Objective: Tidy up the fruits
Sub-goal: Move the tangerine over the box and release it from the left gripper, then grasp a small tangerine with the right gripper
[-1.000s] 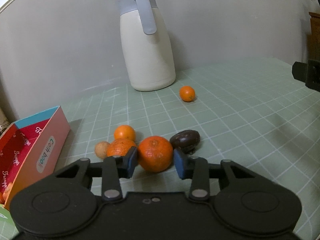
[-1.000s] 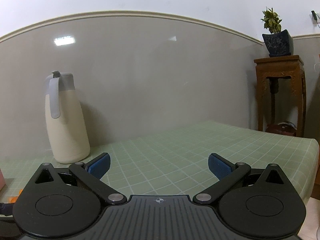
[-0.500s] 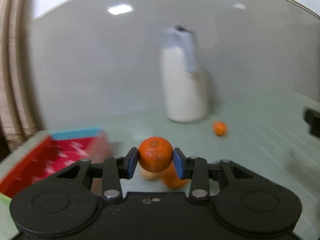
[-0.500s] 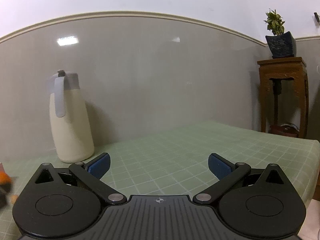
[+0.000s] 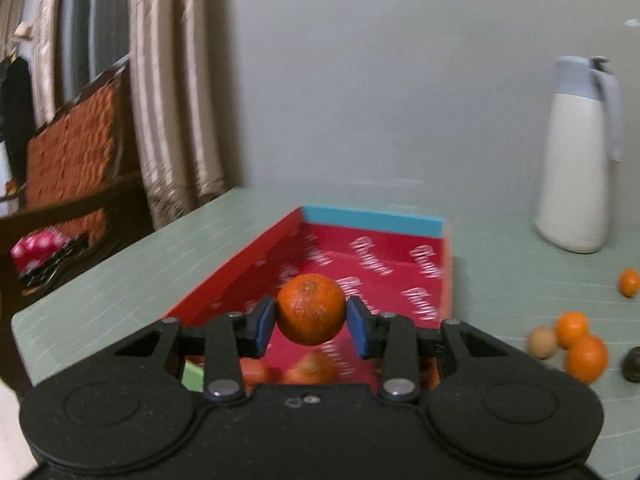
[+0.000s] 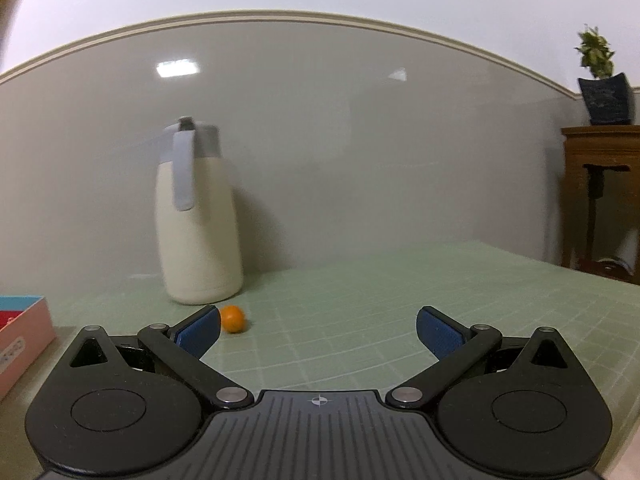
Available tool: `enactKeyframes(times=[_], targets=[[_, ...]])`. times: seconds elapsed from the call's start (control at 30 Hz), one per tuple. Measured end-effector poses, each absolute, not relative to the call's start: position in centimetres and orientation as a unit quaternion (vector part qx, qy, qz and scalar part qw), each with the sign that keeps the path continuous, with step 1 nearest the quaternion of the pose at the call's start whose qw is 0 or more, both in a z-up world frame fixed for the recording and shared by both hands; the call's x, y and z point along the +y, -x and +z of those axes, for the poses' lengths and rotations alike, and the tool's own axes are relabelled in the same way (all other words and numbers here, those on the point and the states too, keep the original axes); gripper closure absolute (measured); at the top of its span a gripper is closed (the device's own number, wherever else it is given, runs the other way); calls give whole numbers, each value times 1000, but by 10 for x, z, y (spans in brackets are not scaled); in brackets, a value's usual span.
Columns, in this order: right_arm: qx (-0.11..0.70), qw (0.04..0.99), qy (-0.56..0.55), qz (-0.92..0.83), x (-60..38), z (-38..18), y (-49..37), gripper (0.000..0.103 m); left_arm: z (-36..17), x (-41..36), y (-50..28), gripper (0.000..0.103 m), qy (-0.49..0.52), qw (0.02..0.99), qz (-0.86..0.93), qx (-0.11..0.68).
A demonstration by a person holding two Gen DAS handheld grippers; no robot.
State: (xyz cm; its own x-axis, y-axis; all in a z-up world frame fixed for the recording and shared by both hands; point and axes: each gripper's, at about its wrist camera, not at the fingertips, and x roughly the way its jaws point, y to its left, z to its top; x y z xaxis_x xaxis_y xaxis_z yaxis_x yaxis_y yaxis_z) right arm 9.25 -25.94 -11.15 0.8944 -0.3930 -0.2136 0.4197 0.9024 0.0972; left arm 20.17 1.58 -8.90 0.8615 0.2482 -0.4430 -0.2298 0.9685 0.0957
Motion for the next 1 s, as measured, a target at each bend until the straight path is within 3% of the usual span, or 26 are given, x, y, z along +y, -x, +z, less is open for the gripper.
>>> enactKeyframes(times=[0.2,0.23,0.27,0.33,0.83,0.87,0.93,1.0], targets=[[105,977,-74,-170,-244,-112,-103,0,-85,36,-199,68,-2,959,138,246],[107,978,-74,-162,-242,-112,-105,0,-87,39,-192,62,2,960,139,244],[108,980,-73,-152,-238,-112,-107,0,-85,42,-189,47,9,960,139,241],[110,982,-71,-134,-233,-111,-110,0,-81,49,-184,33,27,963,140,229],[195,979,-54,28,-169,-115,-160,1,-69,133,-122,21,70,954,214,196],[199,978,-56,28,-167,-116,-161,2,-70,137,-122,21,76,952,223,198],[212,975,-55,37,-163,-117,-168,29,-70,145,-120,20,80,948,238,197],[231,970,-53,44,-160,-119,-176,39,-69,153,-118,18,89,944,249,196]])
